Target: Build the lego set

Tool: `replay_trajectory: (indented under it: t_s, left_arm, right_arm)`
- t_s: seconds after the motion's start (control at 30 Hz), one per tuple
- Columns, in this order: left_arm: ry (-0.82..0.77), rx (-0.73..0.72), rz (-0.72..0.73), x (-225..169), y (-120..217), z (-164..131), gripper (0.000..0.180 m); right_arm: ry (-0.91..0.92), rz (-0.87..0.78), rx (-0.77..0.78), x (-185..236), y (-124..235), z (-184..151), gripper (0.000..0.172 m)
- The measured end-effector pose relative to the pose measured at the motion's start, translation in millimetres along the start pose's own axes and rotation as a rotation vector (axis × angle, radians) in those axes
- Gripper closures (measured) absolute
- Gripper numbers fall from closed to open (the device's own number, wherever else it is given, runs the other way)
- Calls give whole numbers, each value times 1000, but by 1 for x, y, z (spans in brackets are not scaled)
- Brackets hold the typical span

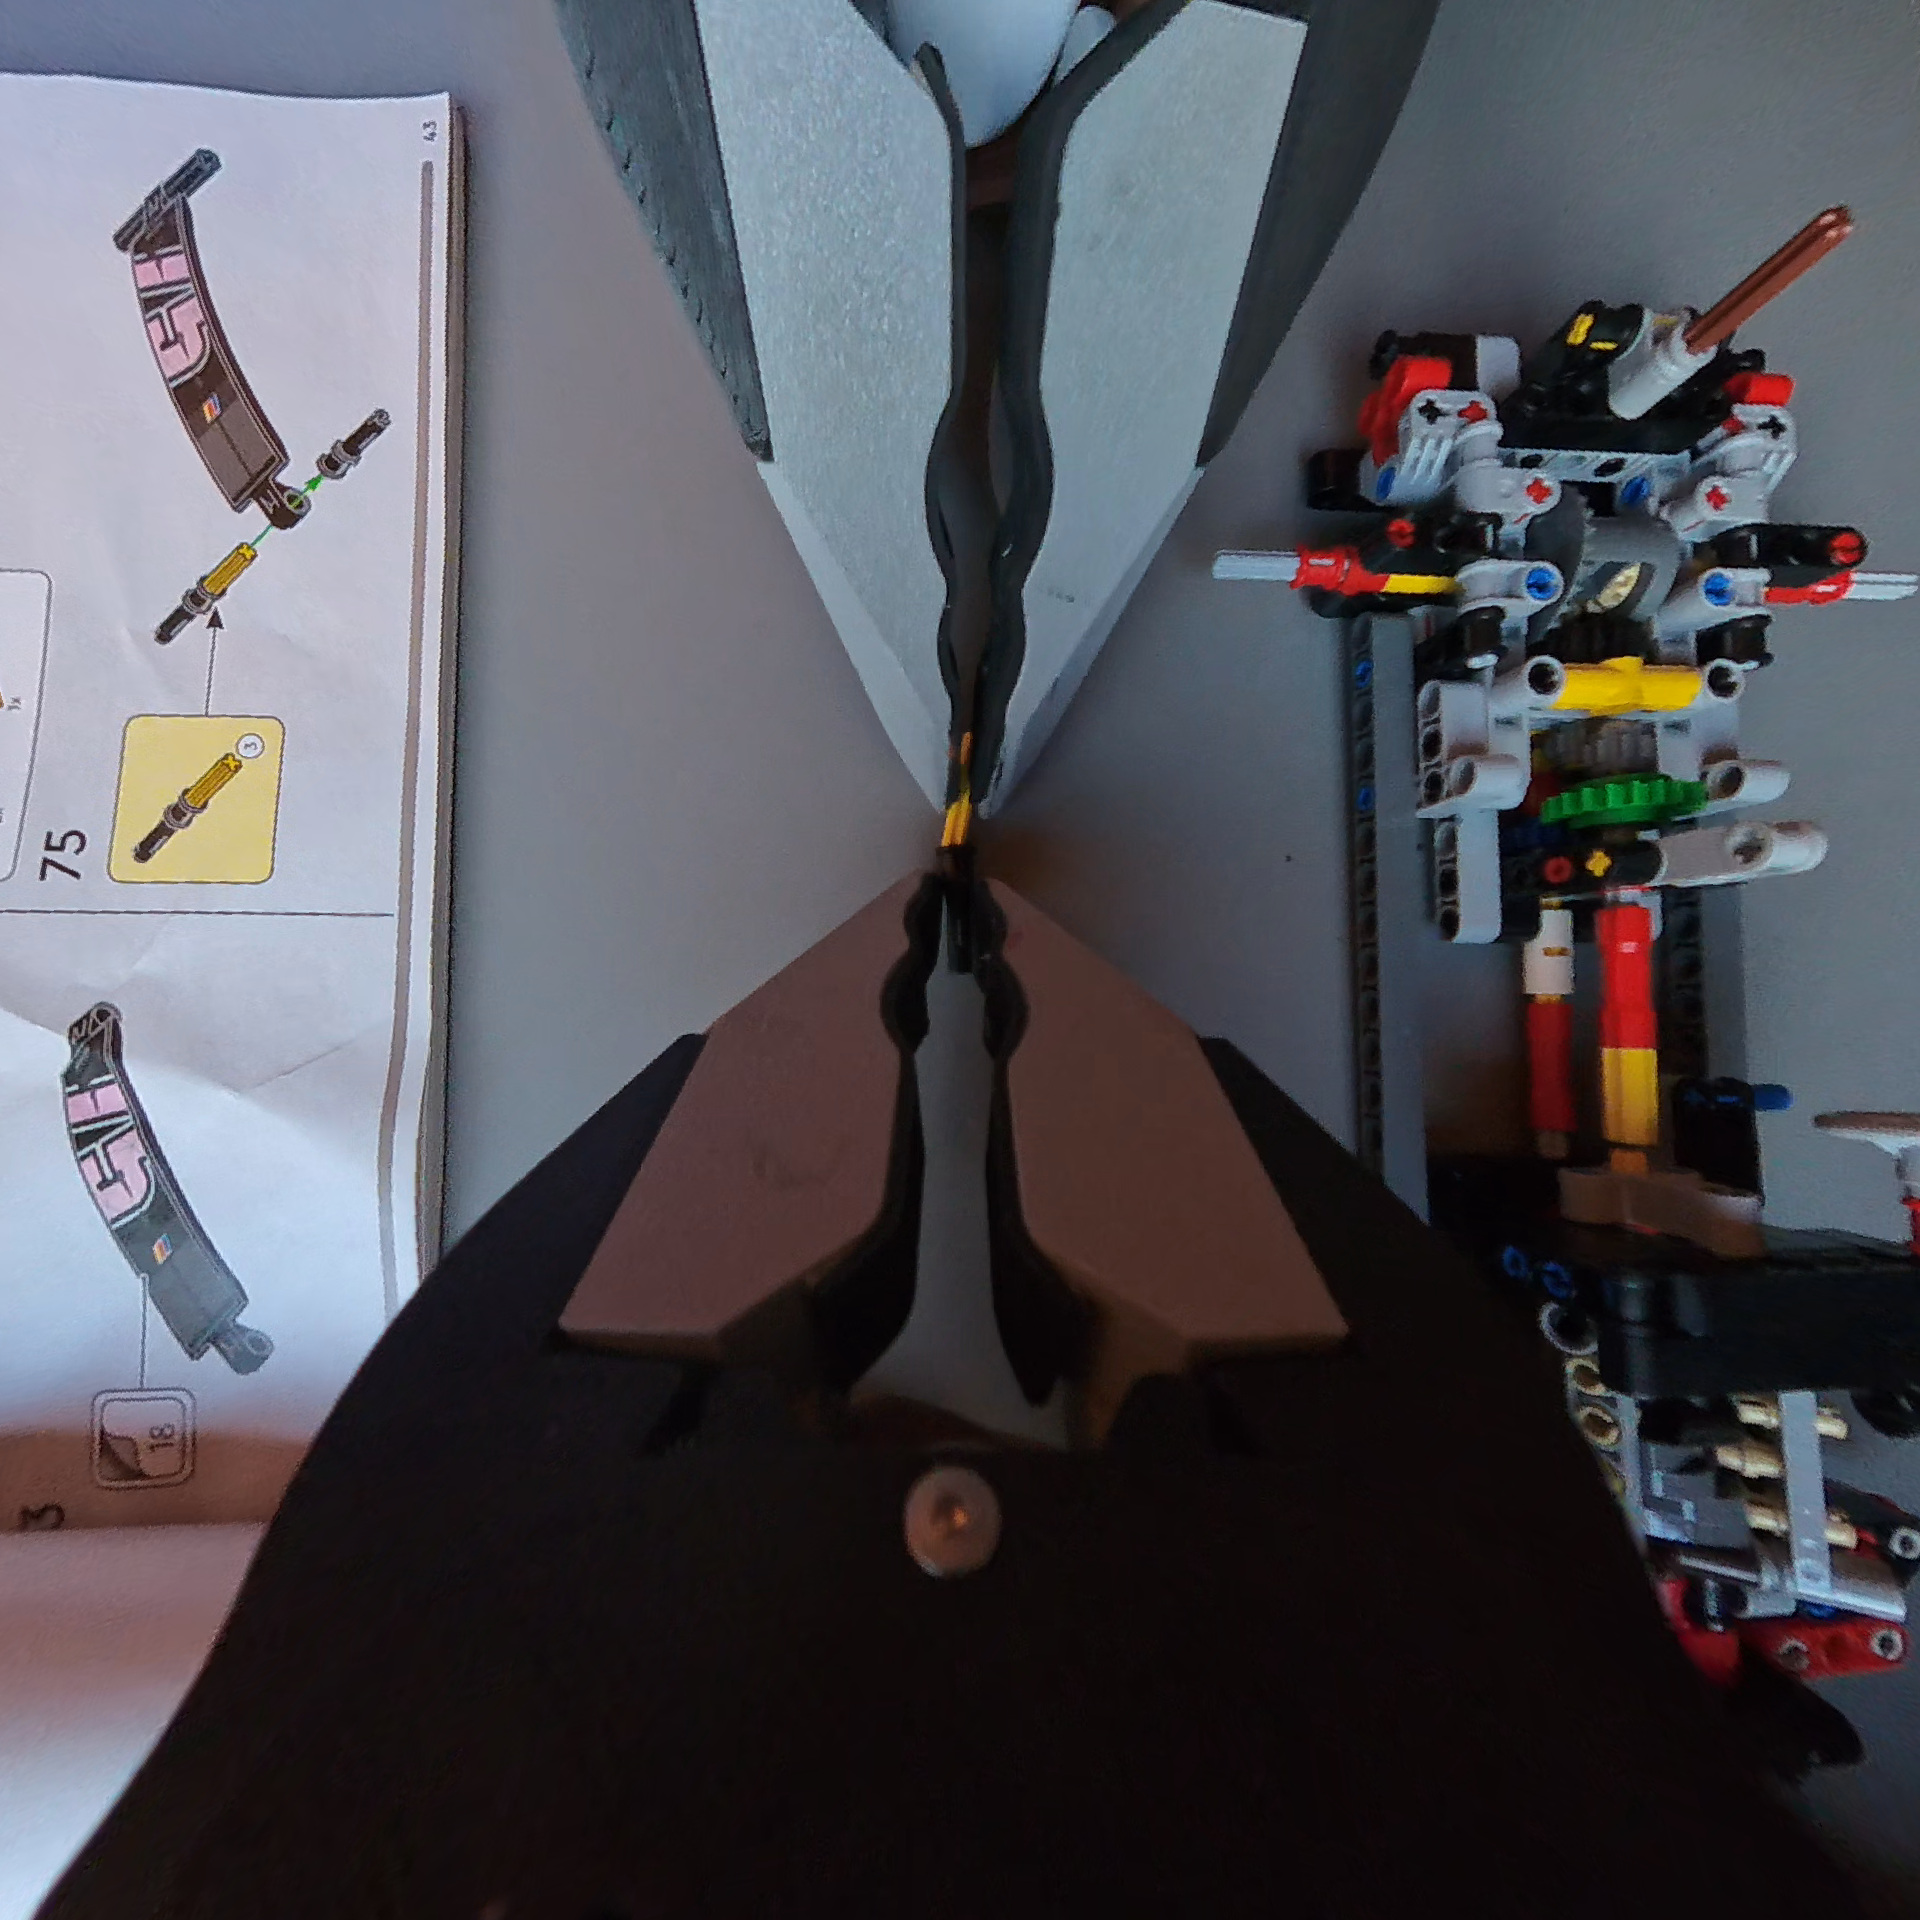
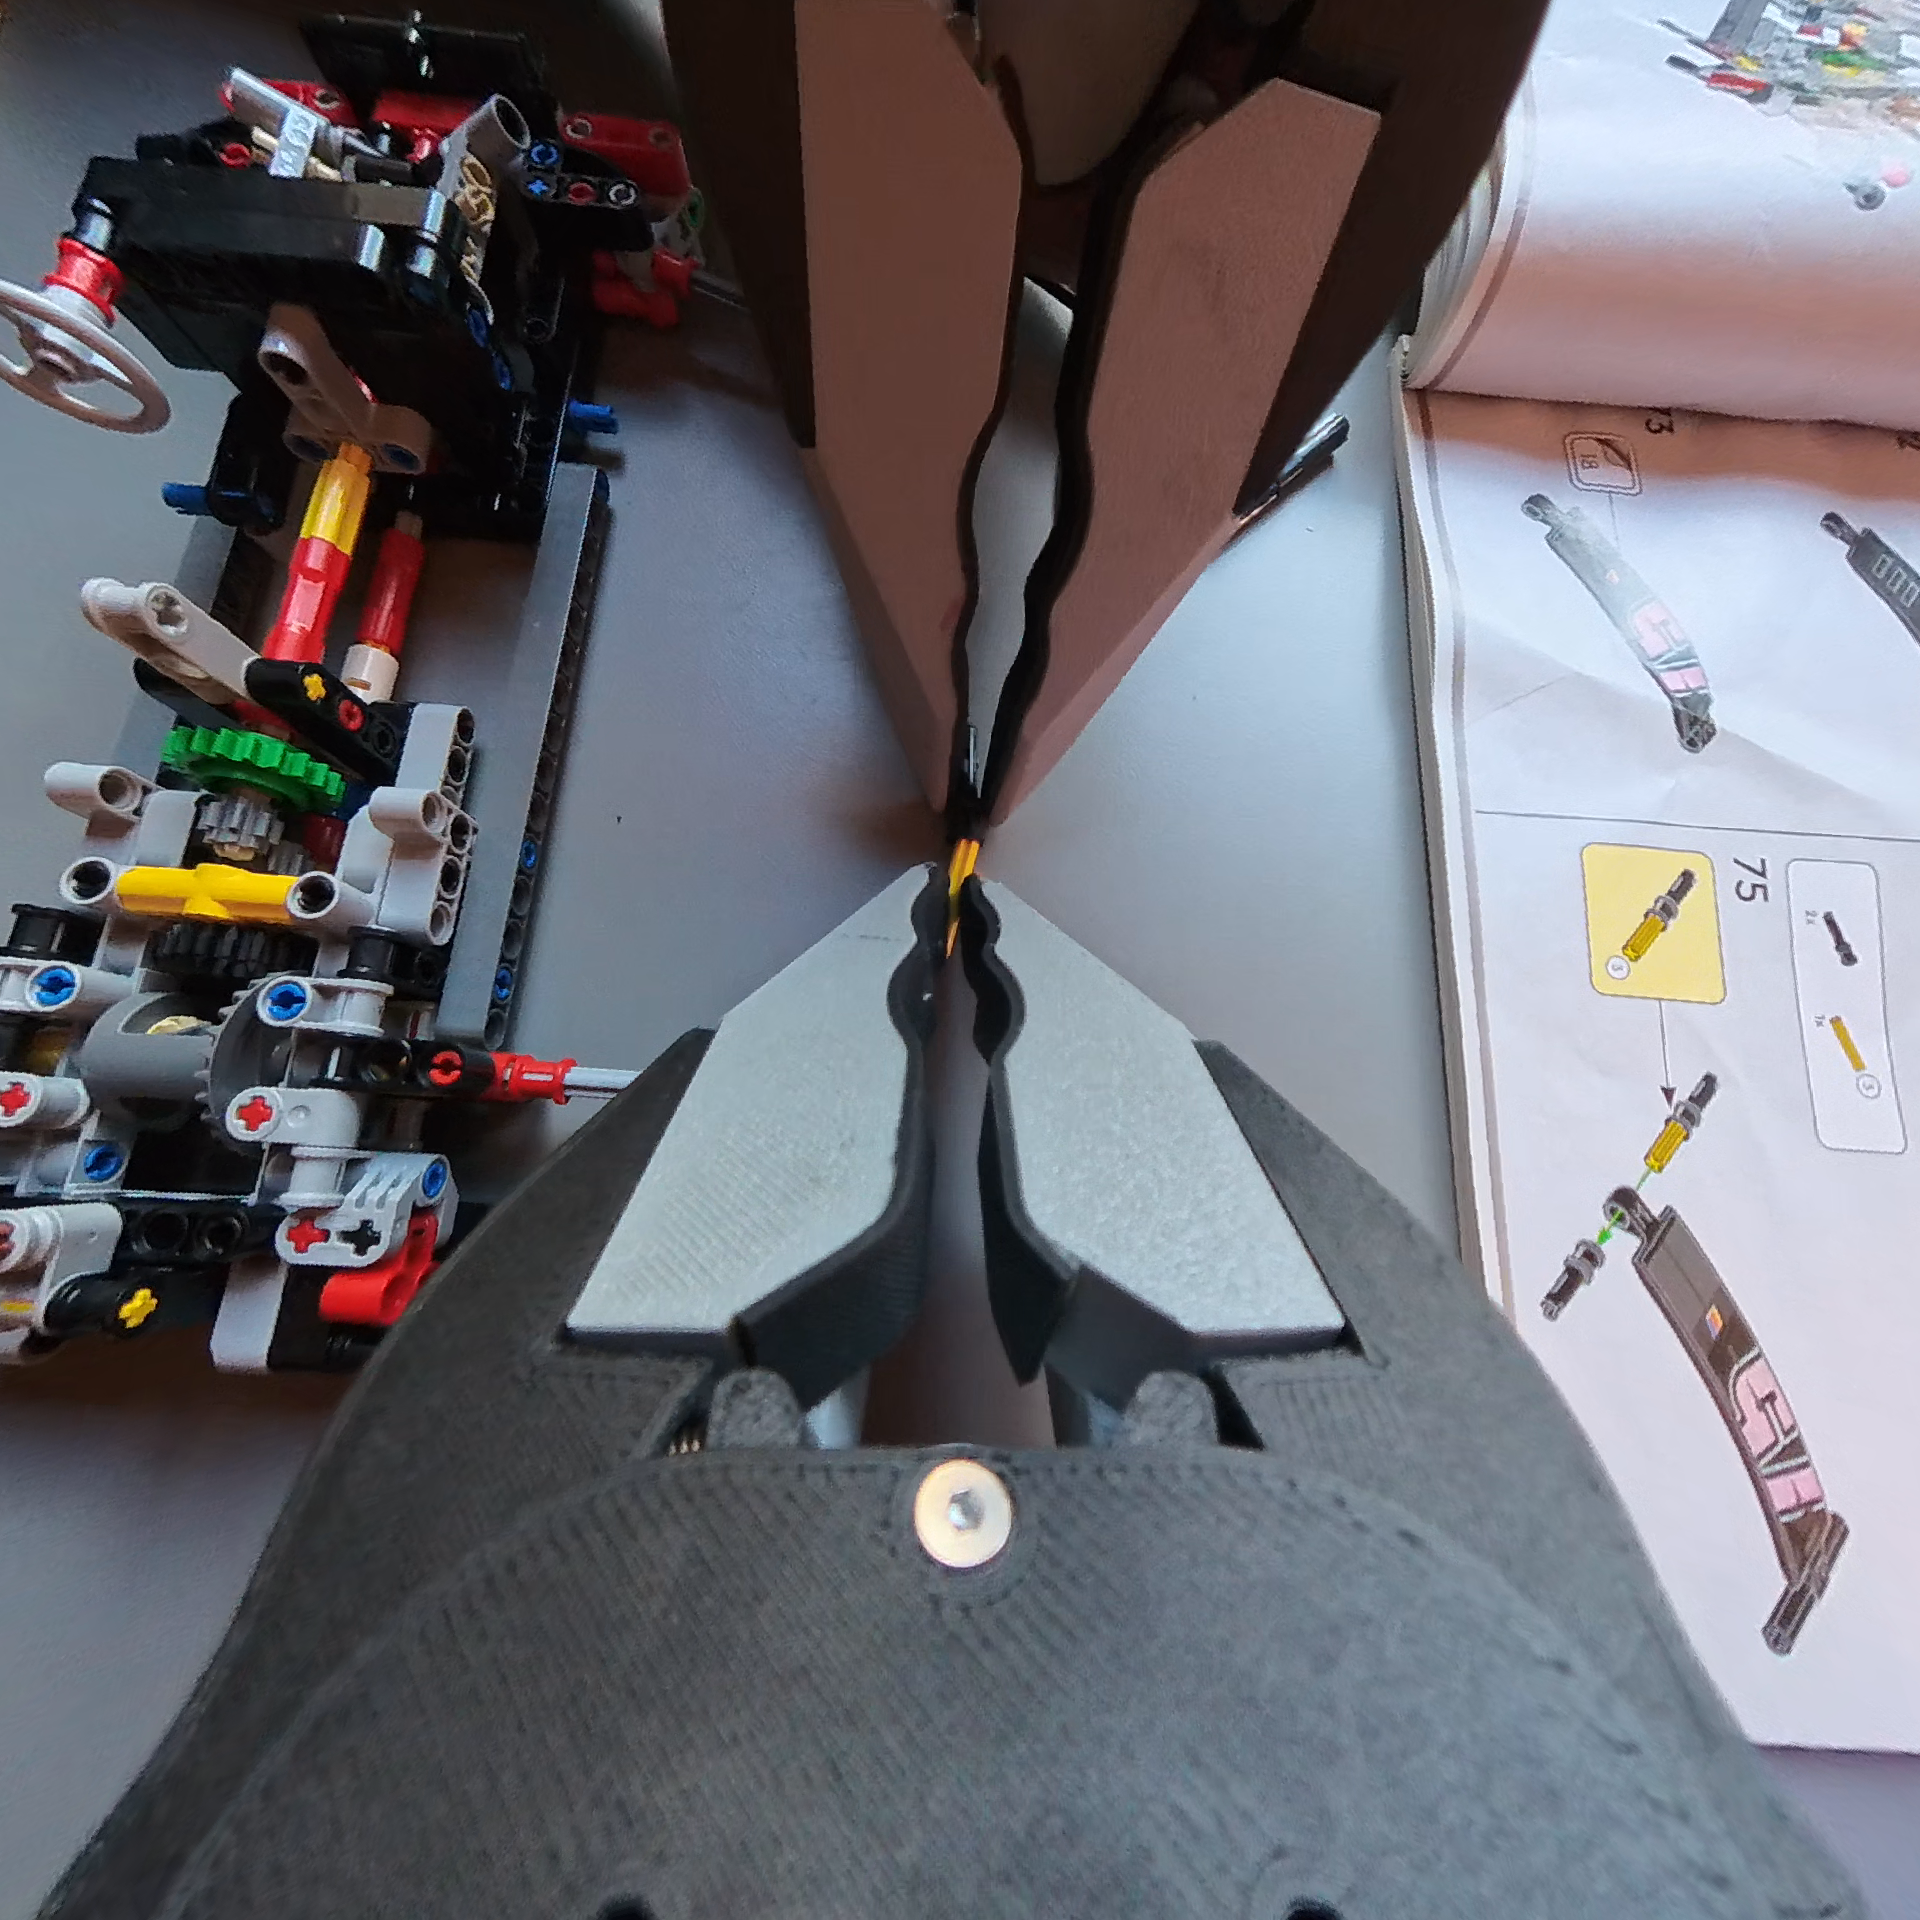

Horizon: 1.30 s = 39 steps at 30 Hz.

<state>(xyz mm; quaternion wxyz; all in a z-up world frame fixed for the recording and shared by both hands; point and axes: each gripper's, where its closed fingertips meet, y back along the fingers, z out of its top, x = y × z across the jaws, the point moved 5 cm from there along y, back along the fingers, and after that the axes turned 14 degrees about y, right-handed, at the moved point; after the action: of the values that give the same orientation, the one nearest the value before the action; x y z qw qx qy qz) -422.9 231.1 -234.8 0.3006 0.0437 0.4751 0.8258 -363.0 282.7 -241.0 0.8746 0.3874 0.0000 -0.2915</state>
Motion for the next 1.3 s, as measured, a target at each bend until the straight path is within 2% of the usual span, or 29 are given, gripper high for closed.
replay_trajectory:
  t_s: [0.17,0.27,0.4,0.53,0.73,1.3]
  left_arm:
    - [-95,35,-31,-2,0,0,178]
    - [-126,1,-68,-3,0,-2,178]
    - [-19,-22,-132,0,-1,-2,178]
    - [24,-19,-105,-1,-3,1,178]
    - [34,14,-33,-4,-4,3,178]
    - [93,-4,-49,-3,-4,2,178]
  right_arm:
    - [57,24,-7,3,-1,2,171]
    - [77,37,-13,5,-1,3,172]
    - [49,57,-23,5,-1,2,171]
    - [23,56,-21,3,2,-1,171]
    - [27,47,-18,3,3,-2,171]
    - [30,37,-16,3,3,-2,171]
